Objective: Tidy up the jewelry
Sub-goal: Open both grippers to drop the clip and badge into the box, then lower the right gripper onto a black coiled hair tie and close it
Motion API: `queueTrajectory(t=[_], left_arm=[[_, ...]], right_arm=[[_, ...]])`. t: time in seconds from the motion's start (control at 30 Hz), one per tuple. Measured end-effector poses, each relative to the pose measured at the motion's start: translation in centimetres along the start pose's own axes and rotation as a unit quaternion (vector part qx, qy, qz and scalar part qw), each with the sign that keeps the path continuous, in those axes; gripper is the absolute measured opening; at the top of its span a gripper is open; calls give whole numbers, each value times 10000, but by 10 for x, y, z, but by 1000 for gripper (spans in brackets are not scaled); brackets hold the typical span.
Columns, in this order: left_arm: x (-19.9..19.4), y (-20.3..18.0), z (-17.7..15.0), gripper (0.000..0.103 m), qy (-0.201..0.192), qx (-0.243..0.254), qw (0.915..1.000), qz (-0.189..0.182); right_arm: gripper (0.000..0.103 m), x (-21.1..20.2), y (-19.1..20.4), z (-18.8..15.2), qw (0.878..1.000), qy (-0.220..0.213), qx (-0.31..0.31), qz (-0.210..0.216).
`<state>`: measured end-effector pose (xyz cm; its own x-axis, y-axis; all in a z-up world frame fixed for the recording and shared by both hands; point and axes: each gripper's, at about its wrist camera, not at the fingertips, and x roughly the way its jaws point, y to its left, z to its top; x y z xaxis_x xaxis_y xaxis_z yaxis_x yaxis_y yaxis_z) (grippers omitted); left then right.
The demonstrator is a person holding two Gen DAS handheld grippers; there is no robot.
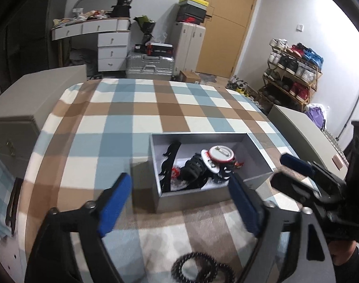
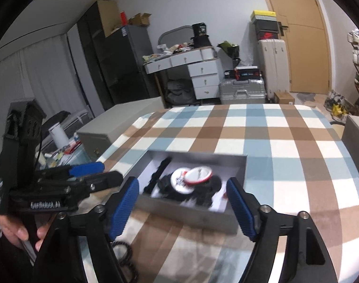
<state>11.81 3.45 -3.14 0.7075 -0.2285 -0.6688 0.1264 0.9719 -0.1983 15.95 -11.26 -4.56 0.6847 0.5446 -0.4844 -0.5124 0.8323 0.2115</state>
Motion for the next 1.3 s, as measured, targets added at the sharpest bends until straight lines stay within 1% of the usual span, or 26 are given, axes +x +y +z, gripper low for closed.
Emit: queueTrajectory(t=[0.1,0.2,0.3,0.4,0.5,0.53,0.6,0.63,0.73,0.83,0.93,1.0,1.07,1.13,1.2,1.27,1.3], left_arm=[[-4,6,-10,83,53,-74,9997,219],[-7,12,-21,84,117,-183,9989,405],[-12,15,-32,84,162,-276,9981,525],[-18,15,-42,84,214,-340,9976,569],[-27,14,-49,84,173,-264,9974,644],[-30,14,-51,84,137,-242,9979,591],[-37,14,-55,84,132,-197,9993,302],[-38,13,-56,84,141,-166,9994,281],[-44,9,-62,84,104,28,9989,457],[-48,10,-67,84,48,94,9983,577],[-48,16,-68,84,76,46,9977,679],[-48,20,-69,84,73,-7,9973,731],[-49,25,-69,84,66,-99,9968,785],[-50,29,-69,84,77,-198,9966,801],[-51,33,-70,84,85,-287,9965,784],[-52,36,-71,84,116,-349,9963,775],[-52,36,-72,84,123,-364,9963,771]], right_arm=[[84,-5,10,-17,9996,174,-228,57],[85,-5,19,-34,9983,394,-412,128],[88,-3,31,-51,9963,602,-509,351],[90,2,41,-62,9941,761,-573,517],[90,5,55,-72,9918,879,-748,544],[90,6,56,-73,9913,908,-784,545],[90,9,62,-77,9903,961,-844,540],[90,10,63,-79,9900,978,-850,550],[90,19,68,-86,9873,1172,-916,556],[89,24,73,-90,9853,1248,-989,614],[89,26,77,-90,9856,1235,-1016,553],[89,27,78,-88,9868,1206,-964,479],[89,29,76,-83,9881,1175,-861,493],[89,36,75,-79,9872,1301,-763,510],[87,48,74,-78,9844,1565,-656,463],[86,55,76,-76,9837,1621,-645,437],[85,56,77,-76,9827,1665,-652,493]])
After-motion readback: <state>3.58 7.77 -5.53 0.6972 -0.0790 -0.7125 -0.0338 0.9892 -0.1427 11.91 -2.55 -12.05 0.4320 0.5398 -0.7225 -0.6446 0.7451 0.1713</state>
